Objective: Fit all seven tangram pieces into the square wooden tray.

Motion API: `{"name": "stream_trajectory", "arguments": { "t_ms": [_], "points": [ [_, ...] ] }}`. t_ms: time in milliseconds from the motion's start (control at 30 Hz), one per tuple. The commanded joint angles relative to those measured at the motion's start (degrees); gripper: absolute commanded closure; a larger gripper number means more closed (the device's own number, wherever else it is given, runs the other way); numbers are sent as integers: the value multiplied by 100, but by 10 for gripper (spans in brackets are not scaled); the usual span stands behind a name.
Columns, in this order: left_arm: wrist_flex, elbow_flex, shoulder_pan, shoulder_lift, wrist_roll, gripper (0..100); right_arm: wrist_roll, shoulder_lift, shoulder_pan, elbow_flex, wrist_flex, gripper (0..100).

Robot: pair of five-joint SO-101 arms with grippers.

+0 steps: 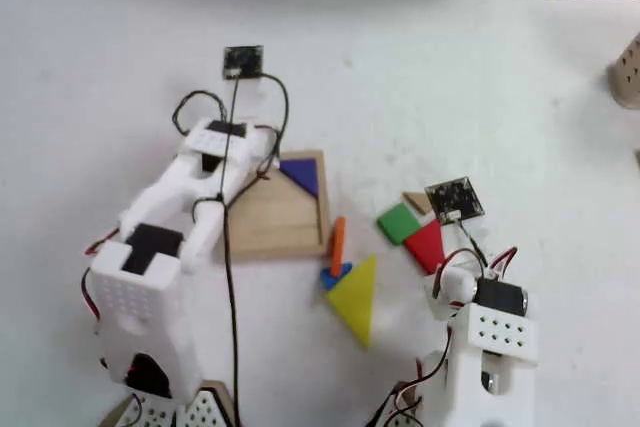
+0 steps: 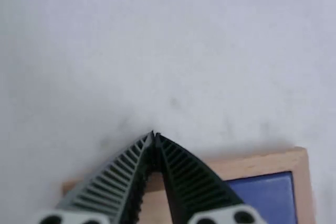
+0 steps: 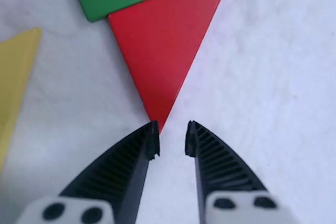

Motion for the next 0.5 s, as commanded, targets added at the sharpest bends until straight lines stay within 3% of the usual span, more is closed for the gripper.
{"name": "stream_trajectory", "arguments": {
  "t_ms": [0, 267, 467],
  "points": [
    [457, -193, 303, -127, -448, 976, 79, -101, -4, -26, -163, 910],
    [554, 387, 479, -716, -484, 976, 79, -92, -4, -26, -189, 910],
    [-273, 1477, 514, -1727, -484, 976, 79, -92, -4, -26, -189, 910]
  ]
}}
